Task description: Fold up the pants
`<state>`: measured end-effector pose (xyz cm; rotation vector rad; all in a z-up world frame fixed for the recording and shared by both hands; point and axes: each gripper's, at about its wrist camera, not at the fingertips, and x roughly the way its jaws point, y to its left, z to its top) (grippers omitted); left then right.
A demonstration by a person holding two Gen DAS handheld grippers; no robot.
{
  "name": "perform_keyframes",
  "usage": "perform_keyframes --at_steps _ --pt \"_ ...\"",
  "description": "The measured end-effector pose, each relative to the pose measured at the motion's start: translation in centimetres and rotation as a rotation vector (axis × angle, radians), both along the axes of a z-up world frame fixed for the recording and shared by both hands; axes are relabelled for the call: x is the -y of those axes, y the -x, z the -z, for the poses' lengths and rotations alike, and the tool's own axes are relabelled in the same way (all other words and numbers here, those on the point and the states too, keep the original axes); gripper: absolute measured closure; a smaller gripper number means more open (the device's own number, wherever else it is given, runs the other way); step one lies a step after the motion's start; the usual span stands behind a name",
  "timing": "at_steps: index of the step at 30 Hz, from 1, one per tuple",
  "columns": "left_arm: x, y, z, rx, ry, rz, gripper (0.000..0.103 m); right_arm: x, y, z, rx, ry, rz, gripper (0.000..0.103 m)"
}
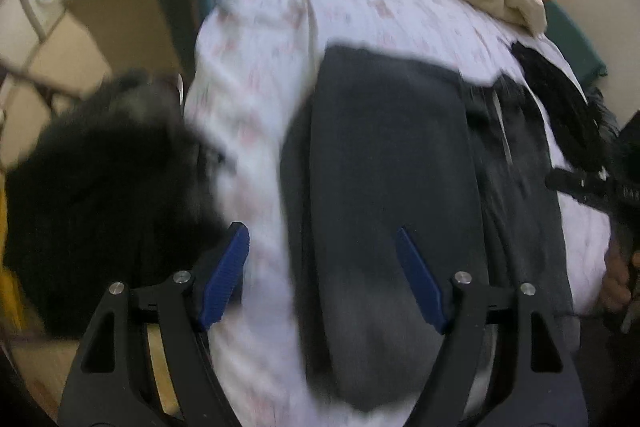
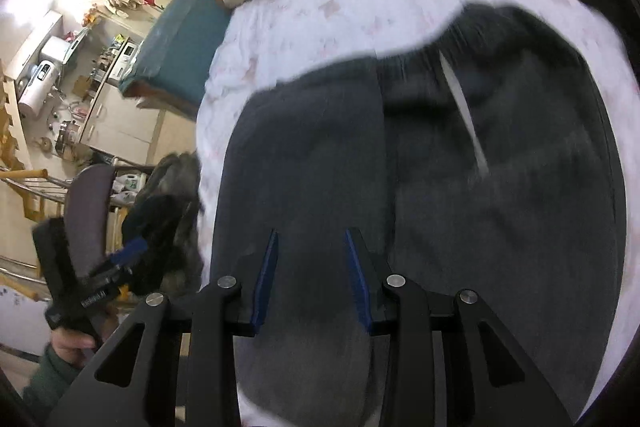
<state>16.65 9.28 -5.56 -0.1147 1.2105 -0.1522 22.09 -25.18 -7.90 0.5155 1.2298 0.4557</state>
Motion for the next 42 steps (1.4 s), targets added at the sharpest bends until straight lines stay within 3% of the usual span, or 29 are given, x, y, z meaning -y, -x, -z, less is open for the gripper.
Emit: perform_keyframes --at_steps 6,9,15,17,18,19,21,23,29,33,35,37,38,42 --pt "-0.1 9.6 2.0 -0.088 -0.005 0.111 0.030 1.2 8.8 1.1 -0.098 -0.091 0.012 0.066" --pt "1.0 12.9 2.9 -0.105 -0.053 0.206 0.030 1.6 12.2 2.2 -0.141 -0.090 0.024 0.066" --pt "5.3 14.2 5.2 -0.072 -0.152 0.341 0.030 1.6 15.5 5.6 -0.211 -0.051 0.038 0.066" --pt "5.7 14.0 6.7 -0.133 -0.137 0.351 0.040 1.2 15.9 6.3 -0.213 -0.046 0.042 0.066" --pt "5.8 13.7 7.3 -0.168 -0.118 0.350 0.056 0.8 15.9 6.5 -0.206 -0.026 0.033 0.066" --pt "5.9 13.4 7.7 -0.195 -0.103 0.351 0.062 0.5 15.9 6.4 -0.197 -0.013 0.019 0.066" --pt "6.1 13.2 7.5 -0.180 -0.109 0.349 0.064 -0.1 15.9 6.1 -0.181 -0.026 -0.013 0.066" --pt "6.4 13.0 6.8 -0.152 -0.087 0.355 0.074 -0.6 16.1 6.2 -0.184 -0.047 -0.045 0.066" --pt "7.0 12.6 6.9 -0.128 -0.093 0.348 0.075 -2.1 16.9 9.3 -0.313 -0.024 -0.102 0.066" --pt "7.1 12.1 7.4 -0.123 -0.082 0.333 0.094 -2.7 16.7 11.4 -0.370 0.046 -0.107 0.064" --pt "7.0 12.0 7.2 -0.120 -0.064 0.329 0.097 -3.0 16.7 11.7 -0.371 0.043 -0.120 0.064" --pt "6.6 12.2 6.9 -0.129 -0.041 0.335 0.100 -3.6 16.8 11.0 -0.331 0.033 -0.162 0.076" --pt "6.2 12.1 6.4 -0.133 -0.016 0.328 0.100 -3.8 17.0 10.4 -0.292 0.042 -0.188 0.097" --pt "4.8 11.8 3.4 -0.118 0.038 0.353 0.100 -3.7 17.5 7.1 -0.177 0.026 -0.238 0.100"
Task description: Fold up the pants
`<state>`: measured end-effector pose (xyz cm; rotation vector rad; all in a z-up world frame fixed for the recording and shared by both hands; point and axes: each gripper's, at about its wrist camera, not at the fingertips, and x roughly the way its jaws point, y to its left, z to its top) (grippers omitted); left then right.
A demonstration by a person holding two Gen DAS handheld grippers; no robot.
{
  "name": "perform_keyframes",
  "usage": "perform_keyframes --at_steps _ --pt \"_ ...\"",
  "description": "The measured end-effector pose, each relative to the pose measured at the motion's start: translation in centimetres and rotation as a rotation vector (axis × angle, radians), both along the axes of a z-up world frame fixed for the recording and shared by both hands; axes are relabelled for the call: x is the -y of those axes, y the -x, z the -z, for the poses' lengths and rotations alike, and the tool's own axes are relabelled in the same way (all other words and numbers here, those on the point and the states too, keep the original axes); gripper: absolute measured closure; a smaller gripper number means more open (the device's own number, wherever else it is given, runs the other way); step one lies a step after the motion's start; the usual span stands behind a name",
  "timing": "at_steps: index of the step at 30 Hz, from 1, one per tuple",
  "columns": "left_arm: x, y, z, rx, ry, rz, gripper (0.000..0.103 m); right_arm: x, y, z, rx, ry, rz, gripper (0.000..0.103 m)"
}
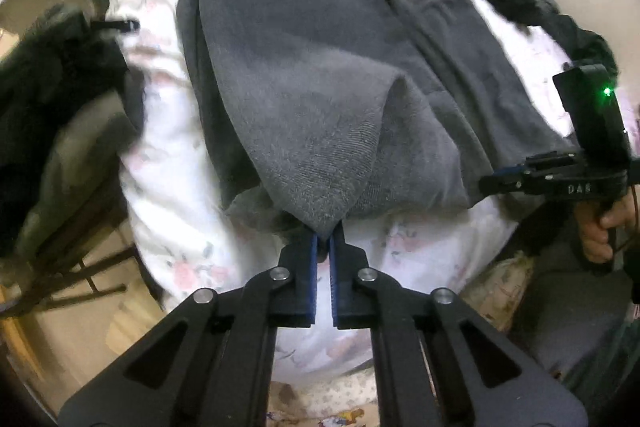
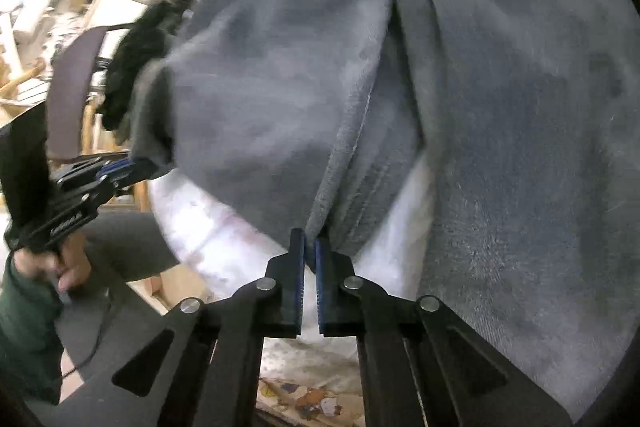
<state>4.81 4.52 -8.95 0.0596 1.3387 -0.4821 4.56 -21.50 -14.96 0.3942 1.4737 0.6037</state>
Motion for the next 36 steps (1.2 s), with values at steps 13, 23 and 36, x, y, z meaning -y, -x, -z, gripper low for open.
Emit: perform_keyframes --at_steps 13,23,36 --pt "-2.2 -1.0 -2.2 -0.082 -0.108 0.279 0.101 3.4 -0.6 -2.8 -0.005 0.007 -0.024 0.101" --pt "-3.4 0.6 4.0 -0.320 -0.349 0.345 0.069 -0.5 0.9 1.3 -0.144 0.176 -0.191 0.103" --pt "1.5 -3.3 2.3 -0.053 -0.185 -0.136 0.038 -3.5 -4.3 0.3 0.012 -0.025 0.071 0.103"
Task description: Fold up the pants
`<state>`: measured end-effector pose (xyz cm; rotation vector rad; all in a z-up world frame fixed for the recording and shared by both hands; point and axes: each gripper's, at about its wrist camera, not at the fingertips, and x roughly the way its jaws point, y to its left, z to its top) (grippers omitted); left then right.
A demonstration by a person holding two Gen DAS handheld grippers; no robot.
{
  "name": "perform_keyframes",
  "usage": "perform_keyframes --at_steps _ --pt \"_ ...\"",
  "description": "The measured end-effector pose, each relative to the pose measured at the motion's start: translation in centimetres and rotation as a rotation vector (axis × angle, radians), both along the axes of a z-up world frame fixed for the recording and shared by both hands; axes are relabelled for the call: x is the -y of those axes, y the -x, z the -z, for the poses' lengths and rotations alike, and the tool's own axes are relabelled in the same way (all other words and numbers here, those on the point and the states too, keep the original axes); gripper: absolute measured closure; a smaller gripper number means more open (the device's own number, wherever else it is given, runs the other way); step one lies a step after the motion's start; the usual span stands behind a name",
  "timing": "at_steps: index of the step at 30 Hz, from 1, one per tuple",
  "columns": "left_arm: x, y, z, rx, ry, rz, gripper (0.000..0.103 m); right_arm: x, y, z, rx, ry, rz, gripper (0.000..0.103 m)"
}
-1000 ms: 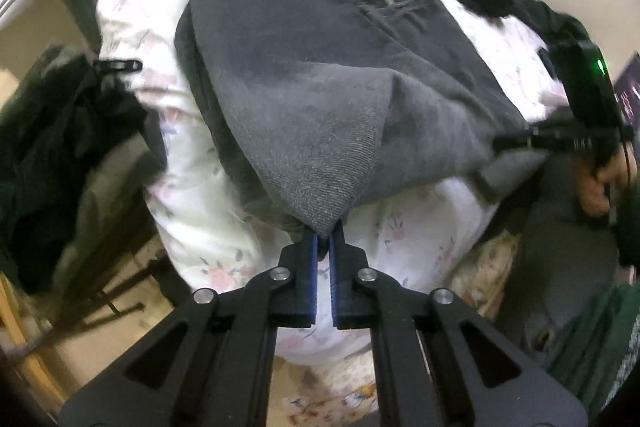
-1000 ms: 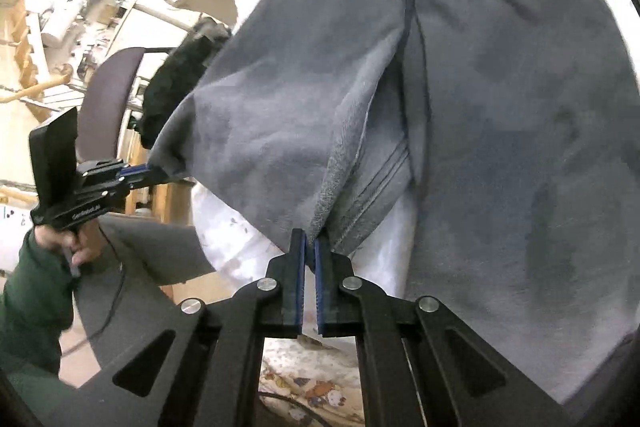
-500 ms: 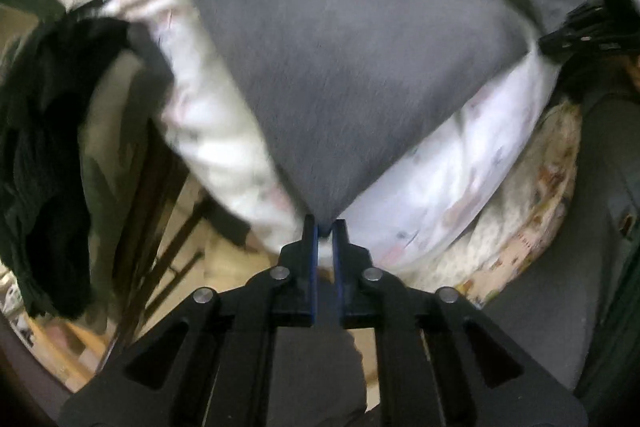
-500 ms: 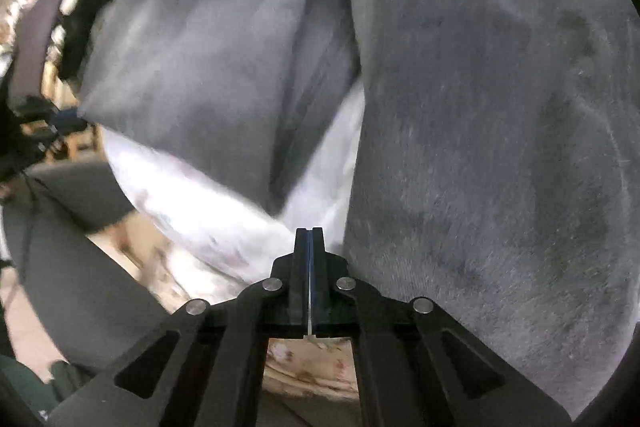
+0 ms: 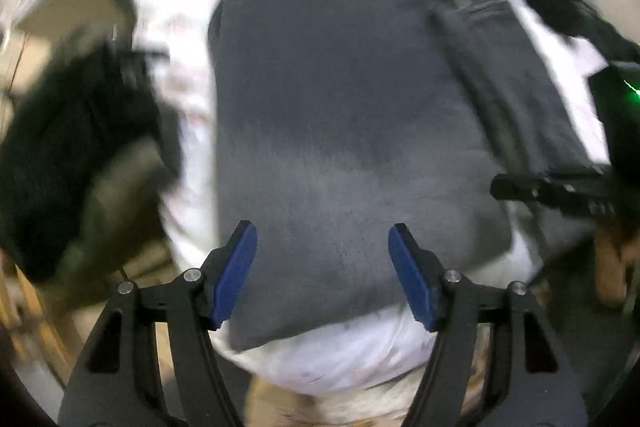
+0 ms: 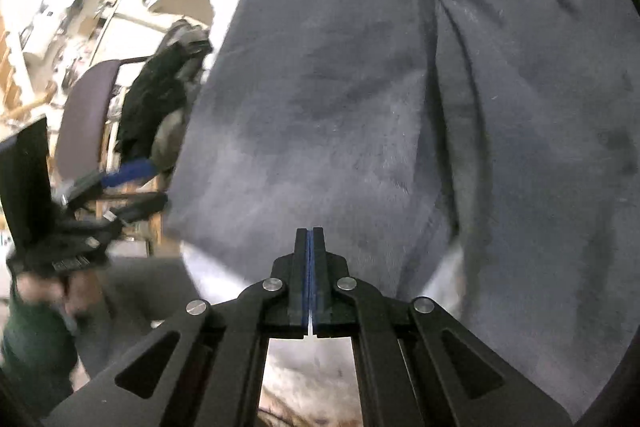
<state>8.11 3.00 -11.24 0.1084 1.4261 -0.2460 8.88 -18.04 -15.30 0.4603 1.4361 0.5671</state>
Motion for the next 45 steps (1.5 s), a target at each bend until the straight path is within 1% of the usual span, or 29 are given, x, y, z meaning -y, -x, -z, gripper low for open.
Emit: perform_keyframes --at_steps 2,3,4,6,7,8,9,10,12,15,17,18,19,21,22,23,25,26,27,28,29,31,35,36,37,38,39,43,45 --pt "-0.1 0.2 3.0 -0.052 -0.048 -0.036 0.038 -0.7 -0.2 1.7 -0.008 0.053 -0.016 0.103" --pt "-0.3 0.7 4.8 -0.054 -0.084 -0.039 0.038 -0.6 -0.3 2.8 -0.007 0.143 -0.019 0.103" --pt "-0.3 1.0 5.6 -0.044 -0.090 -0.028 0.039 0.0 -0.2 4.3 -0.037 0.200 -0.011 0.103" --pt "0.4 1.6 6.0 -0.009 -0.132 0.009 0.038 1.0 0.1 5.4 -0.056 0.126 0.025 0.103" --pt "0.9 1.7 5.6 -0.002 -0.156 0.019 0.038 1.0 0.0 5.3 -0.065 0.121 0.026 0.103" --pt "1.2 1.7 5.1 0.006 -0.152 0.023 0.038 0.9 -0.1 4.9 -0.063 0.131 0.019 0.103" --pt "1.3 1.7 4.3 0.023 -0.127 0.018 0.038 0.6 0.0 4.3 -0.048 0.144 0.004 0.102" --pt "1.2 1.7 3.4 0.054 -0.097 -0.001 0.038 0.5 0.0 3.6 -0.028 0.144 -0.004 0.095" --pt "1.1 1.3 1.6 0.103 -0.060 -0.051 0.038 0.6 0.2 2.3 0.002 0.108 0.018 0.095" --pt "1.6 -0.2 -1.6 0.202 0.042 -0.143 0.033 2.2 -0.4 -1.0 0.051 0.015 0.098 0.095" --pt "2.4 -1.3 -2.9 0.242 0.080 -0.176 0.031 3.9 -1.2 -2.7 0.085 0.005 0.142 0.094" --pt "3.1 -1.9 -3.4 0.261 0.101 -0.191 0.031 5.1 -1.8 -3.9 0.107 0.006 0.172 0.084" --pt "3.5 -2.4 -3.3 0.267 0.113 -0.199 0.031 6.4 -2.5 -5.0 0.129 0.013 0.201 0.079" --pt "5.2 -4.0 -3.6 0.268 0.158 -0.204 0.031 9.2 -3.9 -7.1 0.197 0.056 0.255 0.041" --pt "6.6 -4.7 -3.8 0.264 0.184 -0.200 0.031 10.8 -5.0 -7.9 0.245 0.091 0.289 0.039" --pt "7.8 -5.4 -3.5 0.257 0.204 -0.190 0.031 12.7 -6.2 -8.7 0.297 0.139 0.314 0.039" --pt "9.5 -7.1 -3.4 0.243 0.234 -0.133 0.031 16.2 -8.4 -8.9 0.370 0.254 0.309 0.039" --pt "10.2 -8.0 -3.1 0.240 0.231 -0.111 0.032 17.1 -9.4 -8.6 0.397 0.314 0.298 0.041" --pt "11.2 -9.2 -2.8 0.235 0.218 -0.085 0.032 18.3 -10.7 -7.9 0.393 0.365 0.291 0.041" --pt "12.0 -9.6 -2.8 0.227 0.218 -0.078 0.034 20.0 -11.7 -7.2 0.373 0.373 0.293 0.042" --pt "12.7 -10.7 -2.2 0.204 0.231 -0.070 0.034 21.5 -12.8 -6.2 0.346 0.349 0.296 0.046" --pt "14.0 -12.7 -0.9 0.160 0.244 -0.067 0.042 23.5 -13.9 -5.5 0.335 0.336 0.285 0.047" --pt "16.8 -16.2 1.9 0.099 0.240 -0.054 0.049 23.5 -16.1 -4.0 0.325 0.338 0.202 0.047" --pt "17.6 -17.0 2.7 0.093 0.235 -0.049 0.054 23.1 -16.6 -3.5 0.327 0.357 0.169 0.047" --pt "17.9 -17.2 3.4 0.090 0.239 -0.040 0.075 22.6 -16.9 -3.0 0.334 0.376 0.136 0.047" --pt "18.5 -17.6 4.0 0.080 0.237 -0.021 0.085 22.3 -17.0 -2.5 0.337 0.383 0.111 0.048" --pt "19.2 -18.0 4.6 0.074 0.215 -0.001 0.090 22.1 -17.2 -1.9 0.333 0.398 0.090 0.049" --pt "20.4 -18.8 5.4 0.085 0.168 0.027 0.090 21.8 -17.2 0.0 0.345 0.469 0.026 0.049" --pt "20.3 -19.3 5.7 0.076 0.181 0.011 0.090 21.8 -17.6 0.8 0.332 0.470 0.017 0.049"
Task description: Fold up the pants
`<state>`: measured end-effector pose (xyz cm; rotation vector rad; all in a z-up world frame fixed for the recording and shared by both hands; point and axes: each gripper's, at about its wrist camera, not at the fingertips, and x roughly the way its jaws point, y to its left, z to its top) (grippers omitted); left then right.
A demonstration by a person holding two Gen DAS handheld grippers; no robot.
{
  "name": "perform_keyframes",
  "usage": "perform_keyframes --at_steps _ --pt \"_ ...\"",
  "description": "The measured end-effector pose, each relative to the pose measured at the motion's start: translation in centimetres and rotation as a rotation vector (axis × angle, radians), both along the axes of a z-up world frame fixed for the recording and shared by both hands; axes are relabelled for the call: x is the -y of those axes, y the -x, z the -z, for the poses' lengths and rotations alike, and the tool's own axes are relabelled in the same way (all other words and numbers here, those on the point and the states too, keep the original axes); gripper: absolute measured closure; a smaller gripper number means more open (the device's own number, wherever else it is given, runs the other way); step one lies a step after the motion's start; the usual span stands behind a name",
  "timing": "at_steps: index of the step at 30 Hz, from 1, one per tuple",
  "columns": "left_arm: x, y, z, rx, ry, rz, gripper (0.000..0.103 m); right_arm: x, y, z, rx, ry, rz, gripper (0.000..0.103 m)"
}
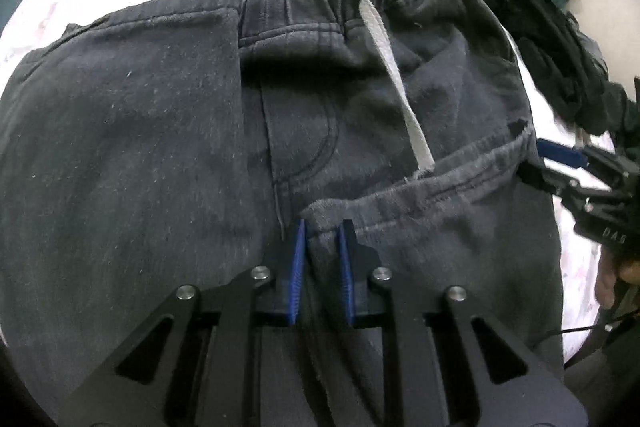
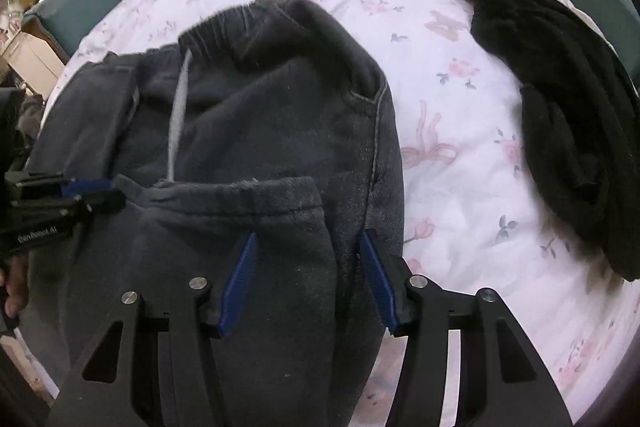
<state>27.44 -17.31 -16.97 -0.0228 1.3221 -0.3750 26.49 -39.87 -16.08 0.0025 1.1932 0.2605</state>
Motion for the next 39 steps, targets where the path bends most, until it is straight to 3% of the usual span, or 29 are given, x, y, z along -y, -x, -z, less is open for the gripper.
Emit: perform_keyframes --at_steps 1,3,5,14,19,26,29,32,36,39 --pt "-0.1 -0.2 0.1 -0.004 0.011 -0.004 0.091 0.0 -0.2 0.1 -0.005 -0.015 -0.002 0.053" --pt "-0.4 -0.3 -0.2 0.002 0.060 -0.004 0.097 -0.1 -0.5 0.2 -0.016 -0.023 -0.010 0.082" --pt "-1.0 0.4 -1.5 0.042 0.082 -0.011 0.097 -0.1 -0.6 -0.4 -0.013 -0.057 -0.022 0.098" --pt "-2.6 3.3 -7.4 0.164 0.154 -0.001 0.097 1.2 0.8 -4.7 0.025 -0.098 0.008 0.099" --pt "-1.6 3.4 -8.3 0.184 0.129 0.026 0.097 1.8 1.5 -5.6 0.023 -0.099 0.020 0.099" --pt "-3.1 2.7 -10.4 0.248 0.182 -0.010 0.097 2.3 1.8 -9.1 0.140 -0.194 0.044 0.101" --pt "-3.5 0.8 -11.7 0.273 0.198 -0.031 0.097 1.8 0.3 -10.6 0.198 -0.202 0.045 0.102" --pt "-3.2 -1.9 -12.4 0.304 0.160 -0.026 0.097 1.3 -2.2 -11.5 0.224 -0.190 0.044 0.102" --pt "-2.2 -6.9 -10.2 0.321 0.053 -0.025 0.097 0.5 -7.4 -10.6 0.197 -0.148 0.037 0.102" --pt "-1.9 -10.2 -7.7 0.320 0.033 -0.036 0.097 -0.5 -11.4 -7.8 0.144 -0.072 0.040 0.102"
